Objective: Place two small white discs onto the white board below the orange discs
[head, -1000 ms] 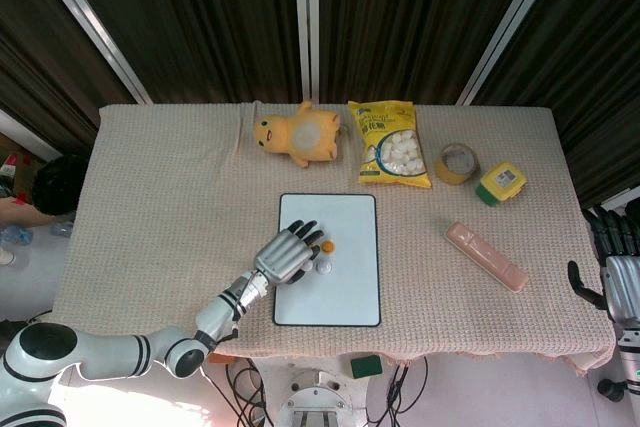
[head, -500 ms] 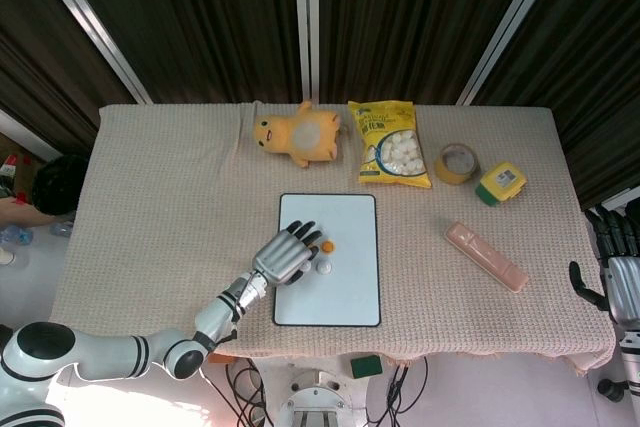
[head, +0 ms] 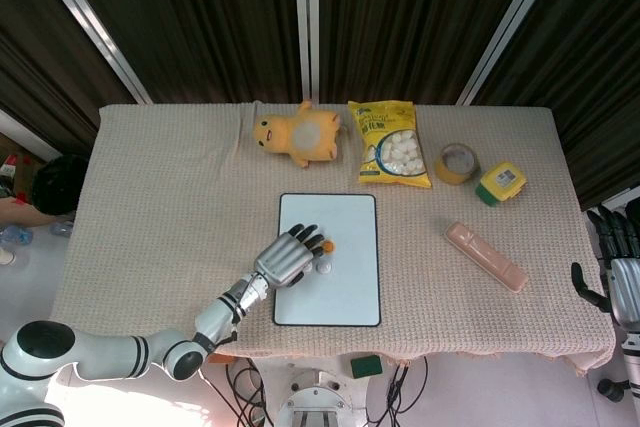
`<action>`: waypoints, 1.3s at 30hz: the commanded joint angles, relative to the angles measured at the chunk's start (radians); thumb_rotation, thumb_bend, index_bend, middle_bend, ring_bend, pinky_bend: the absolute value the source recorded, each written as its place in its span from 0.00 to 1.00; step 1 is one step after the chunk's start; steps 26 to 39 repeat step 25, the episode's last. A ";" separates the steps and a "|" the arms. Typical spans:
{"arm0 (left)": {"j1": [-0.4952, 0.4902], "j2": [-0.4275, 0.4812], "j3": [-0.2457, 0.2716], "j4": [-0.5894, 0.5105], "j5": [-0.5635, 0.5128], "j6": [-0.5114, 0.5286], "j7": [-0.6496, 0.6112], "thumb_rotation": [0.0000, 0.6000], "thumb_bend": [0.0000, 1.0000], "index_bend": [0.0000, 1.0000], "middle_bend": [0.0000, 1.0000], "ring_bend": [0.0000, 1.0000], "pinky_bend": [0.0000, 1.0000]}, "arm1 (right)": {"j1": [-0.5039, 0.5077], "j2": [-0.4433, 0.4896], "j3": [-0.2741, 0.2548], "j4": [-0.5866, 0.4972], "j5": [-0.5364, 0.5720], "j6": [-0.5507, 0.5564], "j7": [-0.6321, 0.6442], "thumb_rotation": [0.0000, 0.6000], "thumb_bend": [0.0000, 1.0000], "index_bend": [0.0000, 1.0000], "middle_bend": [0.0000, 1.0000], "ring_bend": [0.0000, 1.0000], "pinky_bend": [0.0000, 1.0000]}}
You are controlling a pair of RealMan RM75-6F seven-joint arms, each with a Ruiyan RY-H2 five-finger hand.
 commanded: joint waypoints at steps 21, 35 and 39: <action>0.460 0.372 0.168 -0.115 0.248 0.662 -0.262 0.72 0.09 0.12 0.10 0.04 0.16 | -0.022 -0.077 0.004 0.143 -0.001 0.054 -0.006 1.00 0.39 0.00 0.00 0.00 0.00; 0.533 0.455 0.194 -0.140 0.212 0.679 -0.298 0.66 0.09 0.08 0.07 0.01 0.15 | -0.030 -0.076 0.000 0.164 0.018 0.039 0.008 1.00 0.38 0.00 0.00 0.00 0.00; 0.533 0.455 0.194 -0.140 0.212 0.679 -0.298 0.66 0.09 0.08 0.07 0.01 0.15 | -0.030 -0.076 0.000 0.164 0.018 0.039 0.008 1.00 0.38 0.00 0.00 0.00 0.00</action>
